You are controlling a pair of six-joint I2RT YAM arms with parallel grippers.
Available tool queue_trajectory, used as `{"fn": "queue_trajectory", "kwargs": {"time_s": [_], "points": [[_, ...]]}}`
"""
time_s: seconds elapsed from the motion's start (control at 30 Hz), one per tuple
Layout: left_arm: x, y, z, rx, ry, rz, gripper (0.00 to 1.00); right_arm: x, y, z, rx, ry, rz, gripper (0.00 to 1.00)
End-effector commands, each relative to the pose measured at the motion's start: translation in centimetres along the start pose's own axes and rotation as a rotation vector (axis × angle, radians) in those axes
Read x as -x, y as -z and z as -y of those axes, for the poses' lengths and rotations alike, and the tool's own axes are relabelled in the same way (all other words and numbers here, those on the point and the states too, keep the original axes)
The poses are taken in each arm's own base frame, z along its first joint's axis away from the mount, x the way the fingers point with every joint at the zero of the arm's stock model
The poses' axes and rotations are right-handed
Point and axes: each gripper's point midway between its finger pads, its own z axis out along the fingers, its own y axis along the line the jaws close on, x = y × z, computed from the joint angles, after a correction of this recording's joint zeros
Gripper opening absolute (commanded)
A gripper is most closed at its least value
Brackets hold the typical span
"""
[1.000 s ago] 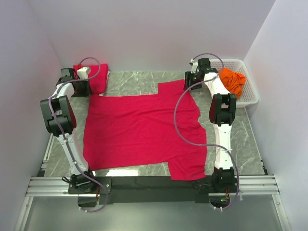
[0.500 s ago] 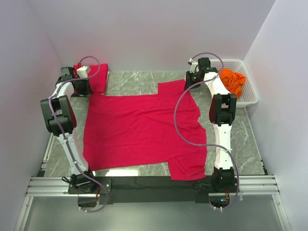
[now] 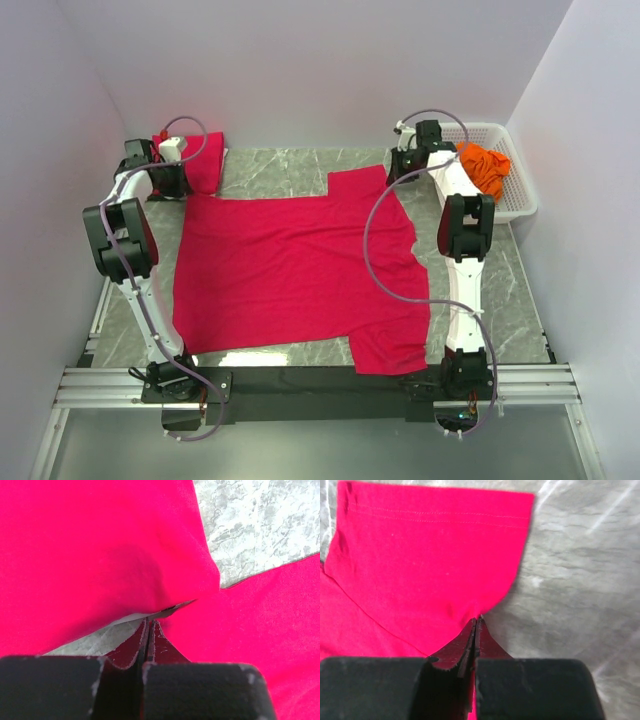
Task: Fold and stack the t-shirts
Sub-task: Fold the tshirt
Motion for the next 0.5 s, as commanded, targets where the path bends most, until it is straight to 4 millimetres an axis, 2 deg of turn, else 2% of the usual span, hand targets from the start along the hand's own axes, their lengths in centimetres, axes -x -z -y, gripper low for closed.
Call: {"fn": "queue_trajectory", "kwargs": {"time_s": [0.0,0.23,0.47], "points": [[3.5,2.3,0.2,-0.017,-0.054,0.1,0.01,6.2,6.2,-0.3,-0.006,0.056,0.189,0.0],[4.4,3.1,0.3,-0.041,-0.106,0.139,0.01,7.0,8.2,-1.8,0.029,0.097,0.208,0.0],[4.8,4.6,0.7,-0.065,-0.193,0.174,0.01,6.7,9.3,-2.4,0.043,0.14,0.201,0.0]]}}
